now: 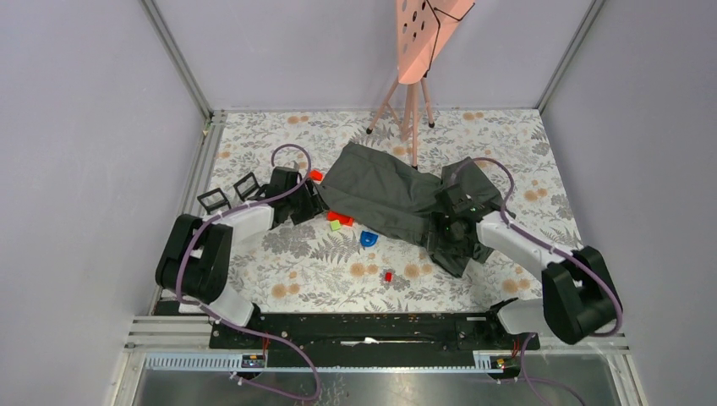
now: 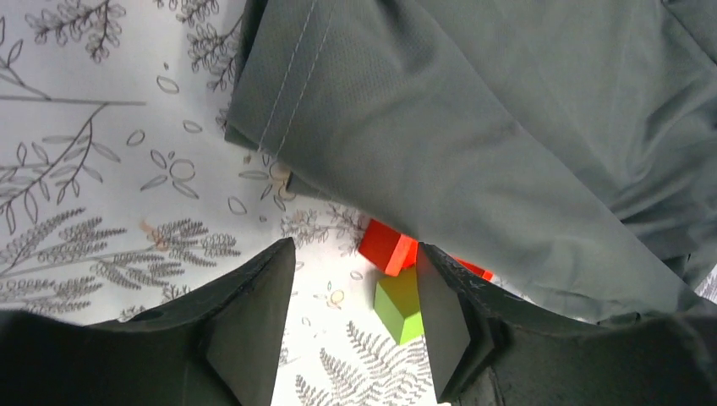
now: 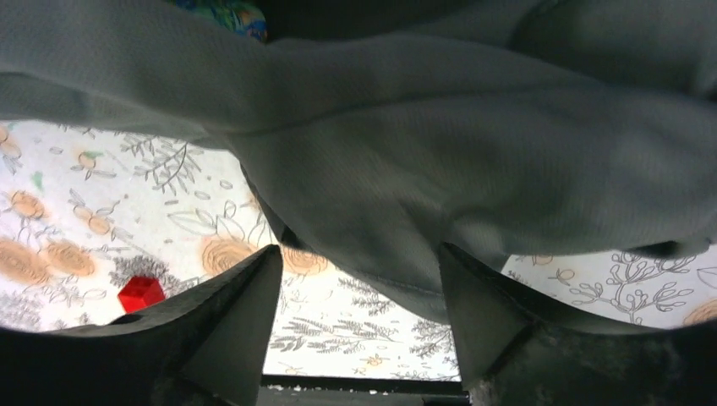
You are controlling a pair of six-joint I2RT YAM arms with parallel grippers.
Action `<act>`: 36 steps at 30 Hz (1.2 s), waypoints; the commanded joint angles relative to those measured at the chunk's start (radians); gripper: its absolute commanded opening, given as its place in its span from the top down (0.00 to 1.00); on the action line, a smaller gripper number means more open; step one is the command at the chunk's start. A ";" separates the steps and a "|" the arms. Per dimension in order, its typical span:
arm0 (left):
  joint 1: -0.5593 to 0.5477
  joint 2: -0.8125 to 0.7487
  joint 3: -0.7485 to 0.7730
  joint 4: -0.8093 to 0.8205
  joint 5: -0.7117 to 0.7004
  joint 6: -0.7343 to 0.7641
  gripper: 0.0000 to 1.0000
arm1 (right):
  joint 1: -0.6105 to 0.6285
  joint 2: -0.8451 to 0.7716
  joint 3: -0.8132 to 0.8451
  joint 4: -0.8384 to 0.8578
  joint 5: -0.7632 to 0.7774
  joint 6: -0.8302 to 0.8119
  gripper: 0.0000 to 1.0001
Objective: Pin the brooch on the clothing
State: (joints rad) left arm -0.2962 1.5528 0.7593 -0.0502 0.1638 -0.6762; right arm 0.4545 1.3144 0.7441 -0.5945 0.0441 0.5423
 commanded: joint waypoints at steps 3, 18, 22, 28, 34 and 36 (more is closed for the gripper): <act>0.005 0.071 0.072 0.086 -0.021 -0.016 0.42 | 0.049 0.096 0.086 0.000 0.120 -0.015 0.47; 0.005 0.149 0.190 0.057 -0.079 0.019 0.51 | 0.053 -0.079 0.111 -0.219 0.098 -0.032 1.00; 0.005 0.164 0.199 0.055 -0.078 0.021 0.50 | 0.052 -0.073 0.120 -0.226 0.086 -0.039 1.00; 0.006 0.144 0.203 0.027 -0.120 0.048 0.37 | 0.053 -0.054 0.116 -0.218 0.050 -0.049 1.00; 0.005 0.134 0.203 0.020 -0.151 0.061 0.44 | 0.052 -0.053 0.114 -0.213 0.034 -0.053 1.00; 0.005 0.123 0.206 0.020 -0.153 0.061 0.47 | 0.052 -0.052 0.114 -0.214 0.032 -0.053 1.00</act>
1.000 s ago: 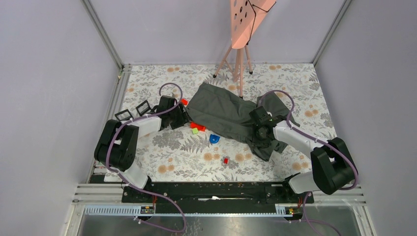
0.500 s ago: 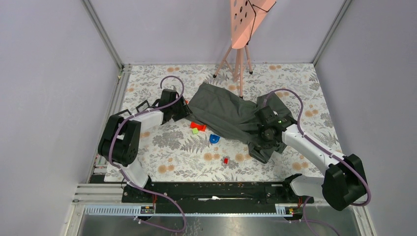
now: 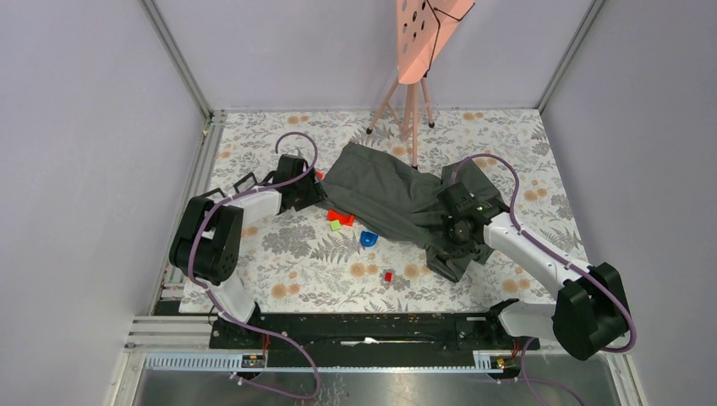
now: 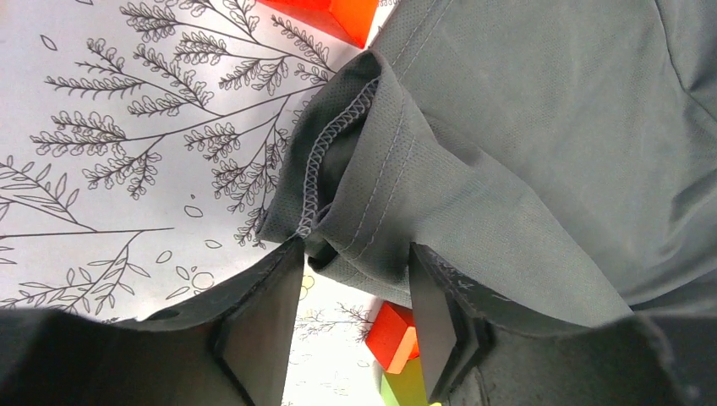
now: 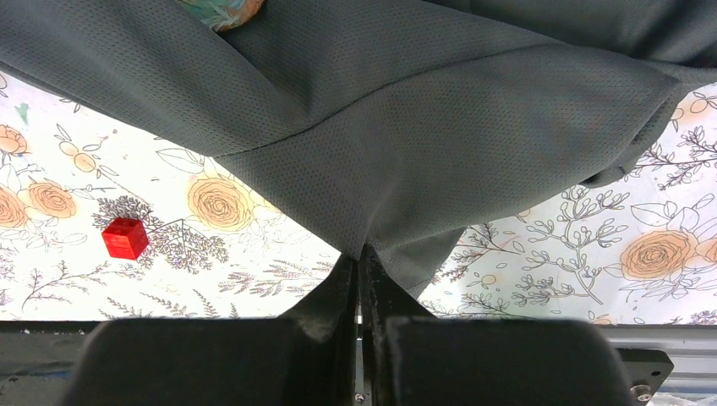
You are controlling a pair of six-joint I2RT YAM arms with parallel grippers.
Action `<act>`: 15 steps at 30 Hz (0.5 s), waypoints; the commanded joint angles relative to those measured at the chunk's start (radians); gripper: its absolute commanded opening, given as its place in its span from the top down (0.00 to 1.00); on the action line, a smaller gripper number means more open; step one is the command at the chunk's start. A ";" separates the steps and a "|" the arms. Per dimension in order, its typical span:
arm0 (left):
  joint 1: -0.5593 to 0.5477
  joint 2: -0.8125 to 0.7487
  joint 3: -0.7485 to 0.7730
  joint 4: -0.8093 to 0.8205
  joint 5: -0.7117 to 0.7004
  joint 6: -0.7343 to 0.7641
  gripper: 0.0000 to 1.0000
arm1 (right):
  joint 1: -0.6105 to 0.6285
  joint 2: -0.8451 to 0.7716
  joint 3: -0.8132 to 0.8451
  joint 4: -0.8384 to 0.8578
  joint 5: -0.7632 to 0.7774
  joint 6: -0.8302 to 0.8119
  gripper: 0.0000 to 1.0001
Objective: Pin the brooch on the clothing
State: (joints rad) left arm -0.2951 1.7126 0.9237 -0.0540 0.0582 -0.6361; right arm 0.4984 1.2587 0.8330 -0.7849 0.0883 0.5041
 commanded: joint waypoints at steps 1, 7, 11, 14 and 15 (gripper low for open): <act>0.004 -0.043 0.040 0.025 -0.048 0.023 0.48 | 0.008 0.003 0.023 -0.023 -0.012 -0.015 1.00; 0.004 -0.071 0.038 0.027 -0.051 0.027 0.45 | 0.009 0.010 0.019 -0.014 -0.020 -0.014 1.00; 0.004 -0.076 0.036 0.024 -0.055 0.026 0.44 | 0.009 0.018 0.020 -0.009 -0.027 -0.015 1.00; 0.004 -0.088 0.028 0.032 -0.055 0.025 0.45 | 0.009 0.020 0.019 -0.007 -0.030 -0.016 1.00; 0.004 -0.087 0.027 0.036 -0.054 0.027 0.47 | 0.009 0.021 0.018 -0.006 -0.031 -0.015 1.00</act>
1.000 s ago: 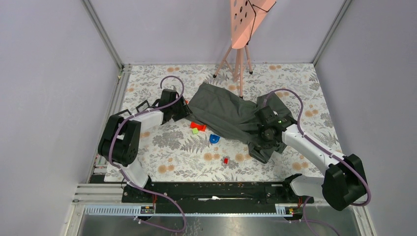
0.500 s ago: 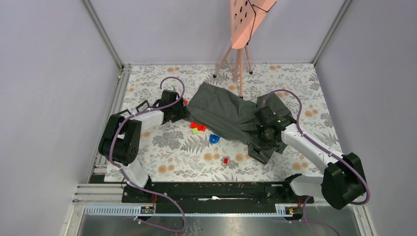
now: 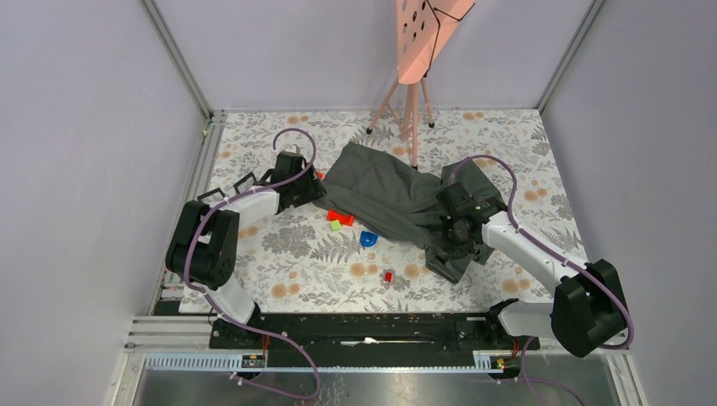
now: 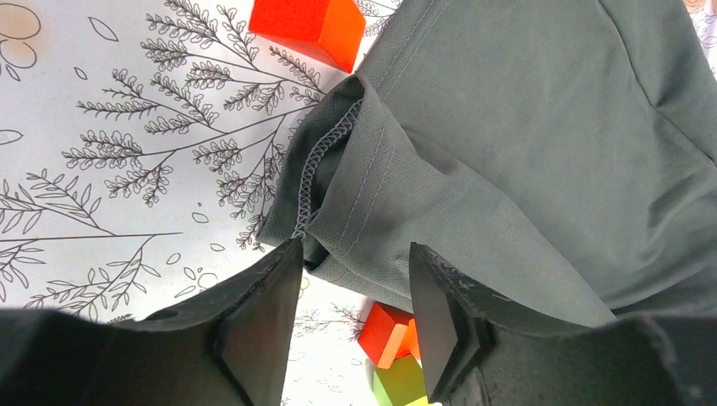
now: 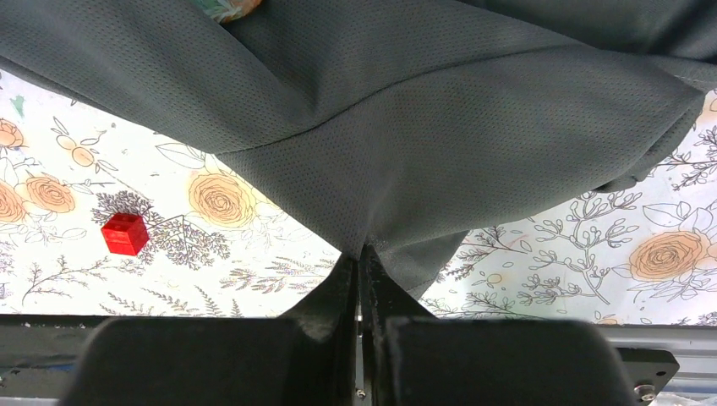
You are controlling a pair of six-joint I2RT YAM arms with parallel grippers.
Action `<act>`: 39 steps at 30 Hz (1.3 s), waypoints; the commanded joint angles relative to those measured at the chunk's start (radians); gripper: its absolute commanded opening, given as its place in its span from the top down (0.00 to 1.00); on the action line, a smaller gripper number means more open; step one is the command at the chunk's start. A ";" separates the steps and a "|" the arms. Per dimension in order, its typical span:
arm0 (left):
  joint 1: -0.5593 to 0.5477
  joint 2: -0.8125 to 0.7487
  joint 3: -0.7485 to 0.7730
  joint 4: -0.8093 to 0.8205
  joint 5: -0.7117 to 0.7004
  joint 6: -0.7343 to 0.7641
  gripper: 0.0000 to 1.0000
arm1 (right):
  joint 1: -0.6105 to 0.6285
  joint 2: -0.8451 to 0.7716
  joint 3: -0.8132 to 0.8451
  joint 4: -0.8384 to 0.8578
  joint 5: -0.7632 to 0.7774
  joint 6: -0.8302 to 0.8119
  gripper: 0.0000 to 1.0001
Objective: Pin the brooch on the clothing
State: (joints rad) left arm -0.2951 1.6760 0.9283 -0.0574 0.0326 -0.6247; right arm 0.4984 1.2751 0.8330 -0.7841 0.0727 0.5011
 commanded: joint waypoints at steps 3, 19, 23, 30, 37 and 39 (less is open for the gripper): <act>0.004 -0.028 0.033 0.034 -0.028 0.018 0.54 | 0.009 0.010 0.020 -0.004 -0.021 -0.011 1.00; 0.004 -0.131 0.012 -0.002 0.011 0.007 1.00 | 0.009 -0.074 0.060 -0.157 -0.113 -0.022 1.00; 0.004 -0.290 -0.043 -0.076 0.035 -0.004 1.00 | 0.009 -0.179 0.058 -0.295 -0.178 -0.015 1.00; 0.005 -0.554 -0.170 -0.236 0.105 -0.064 1.00 | 0.029 -0.272 -0.026 -0.387 -0.468 -0.018 1.00; 0.007 -0.786 -0.268 -0.413 0.142 -0.122 1.00 | 0.123 -0.269 -0.148 -0.435 -0.498 -0.017 1.00; 0.007 -0.827 -0.285 -0.473 0.138 -0.120 1.00 | 0.138 -0.258 -0.188 -0.404 -0.493 0.000 1.00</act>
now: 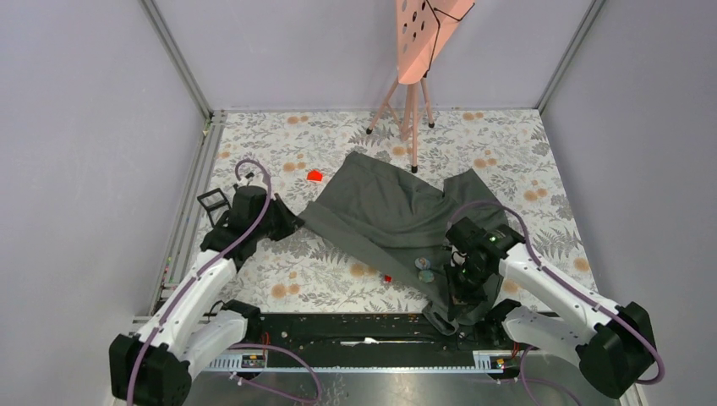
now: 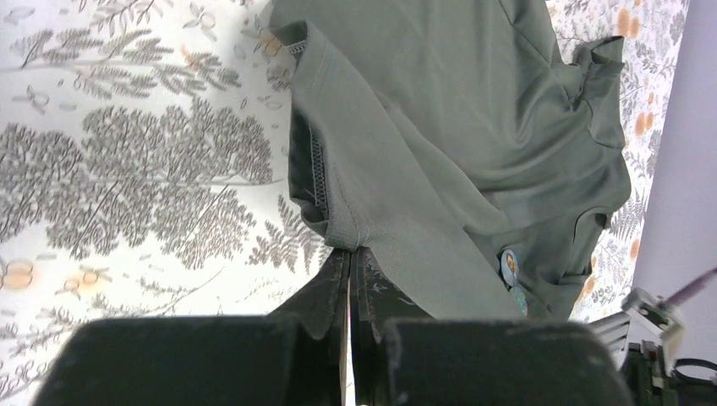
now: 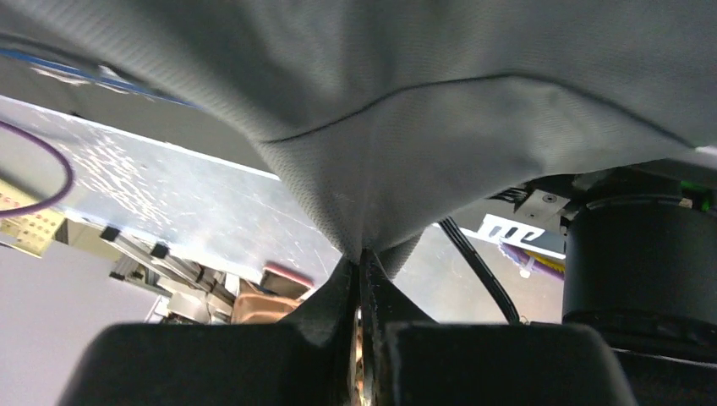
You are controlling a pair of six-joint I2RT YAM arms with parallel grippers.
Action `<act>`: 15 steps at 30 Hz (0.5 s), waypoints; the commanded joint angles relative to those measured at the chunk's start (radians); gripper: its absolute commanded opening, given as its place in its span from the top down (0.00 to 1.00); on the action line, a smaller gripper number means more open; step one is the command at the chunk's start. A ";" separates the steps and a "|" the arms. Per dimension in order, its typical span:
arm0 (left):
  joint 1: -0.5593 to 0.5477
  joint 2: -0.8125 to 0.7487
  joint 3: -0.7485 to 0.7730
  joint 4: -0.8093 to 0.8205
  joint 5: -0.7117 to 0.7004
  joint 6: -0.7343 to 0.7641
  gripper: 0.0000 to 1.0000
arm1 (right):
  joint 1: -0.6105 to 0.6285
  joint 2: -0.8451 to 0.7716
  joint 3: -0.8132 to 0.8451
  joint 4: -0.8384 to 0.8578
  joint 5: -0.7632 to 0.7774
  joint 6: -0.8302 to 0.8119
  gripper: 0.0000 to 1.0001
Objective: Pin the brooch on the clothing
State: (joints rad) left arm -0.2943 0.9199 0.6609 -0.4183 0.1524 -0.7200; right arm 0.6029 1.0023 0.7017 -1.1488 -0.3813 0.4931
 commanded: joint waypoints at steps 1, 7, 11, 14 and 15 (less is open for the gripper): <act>0.007 -0.088 -0.023 -0.138 0.007 -0.023 1.00 | 0.037 0.018 -0.071 -0.021 -0.043 0.017 1.00; 0.007 -0.176 -0.024 -0.263 -0.033 -0.007 0.69 | 0.045 0.032 -0.029 0.035 -0.010 0.048 0.69; 0.008 -0.204 0.041 -0.298 -0.098 0.044 0.36 | 0.046 0.027 0.054 0.071 0.109 0.099 0.31; 0.007 -0.168 0.091 -0.261 -0.098 0.082 0.30 | 0.042 0.063 0.084 0.132 0.187 0.115 0.18; 0.005 -0.148 0.103 -0.226 -0.082 0.093 0.29 | 0.033 0.082 0.089 0.165 0.216 0.120 0.15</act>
State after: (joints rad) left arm -0.2932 0.7357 0.6685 -0.7189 0.0925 -0.6899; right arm 0.6407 1.0424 0.7376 -1.0737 -0.2989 0.5774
